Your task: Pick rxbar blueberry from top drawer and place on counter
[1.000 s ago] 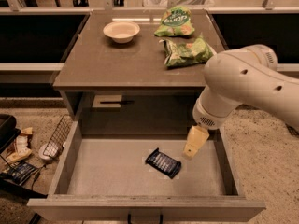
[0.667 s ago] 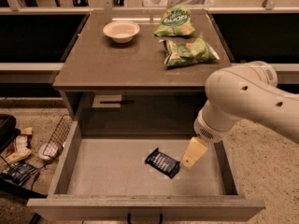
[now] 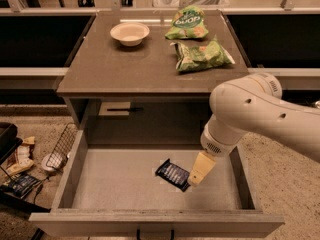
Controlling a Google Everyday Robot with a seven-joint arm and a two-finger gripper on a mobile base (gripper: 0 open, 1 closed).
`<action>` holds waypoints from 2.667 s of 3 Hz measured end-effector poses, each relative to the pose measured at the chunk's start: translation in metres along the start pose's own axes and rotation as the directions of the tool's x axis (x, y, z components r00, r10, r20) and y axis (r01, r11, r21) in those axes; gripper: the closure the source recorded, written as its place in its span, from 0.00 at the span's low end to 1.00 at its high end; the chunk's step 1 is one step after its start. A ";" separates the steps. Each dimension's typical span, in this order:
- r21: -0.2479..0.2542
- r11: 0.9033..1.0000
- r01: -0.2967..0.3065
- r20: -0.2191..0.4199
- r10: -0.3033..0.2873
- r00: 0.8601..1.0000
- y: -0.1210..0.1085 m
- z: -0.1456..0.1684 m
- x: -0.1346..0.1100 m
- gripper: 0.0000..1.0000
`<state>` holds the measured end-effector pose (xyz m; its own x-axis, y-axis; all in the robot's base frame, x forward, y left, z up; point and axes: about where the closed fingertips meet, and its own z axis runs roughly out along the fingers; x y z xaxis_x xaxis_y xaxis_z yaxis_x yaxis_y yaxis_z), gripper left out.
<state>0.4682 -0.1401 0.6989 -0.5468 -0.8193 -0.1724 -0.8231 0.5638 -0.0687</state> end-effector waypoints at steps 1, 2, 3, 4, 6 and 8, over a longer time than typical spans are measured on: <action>-0.054 0.998 0.022 0.017 -0.021 1.000 0.017 0.040 -0.018 0.00; -0.092 0.995 0.043 0.039 -0.039 0.998 0.032 0.075 -0.035 0.00; -0.106 0.992 0.062 0.056 -0.057 0.997 0.039 0.097 -0.046 0.00; -0.118 0.990 0.083 0.059 -0.077 0.995 0.047 0.120 -0.050 0.17; -0.115 0.988 0.105 0.062 -0.099 0.993 0.051 0.123 -0.052 0.62; -0.115 0.988 0.105 0.062 -0.099 0.993 0.050 0.110 -0.054 1.00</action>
Offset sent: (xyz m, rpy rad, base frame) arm 0.0086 0.0852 -0.1085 0.1197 0.0730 0.0891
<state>0.4733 -0.0561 0.5964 -0.4523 -0.8629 -0.2256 -0.8883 0.4585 0.0274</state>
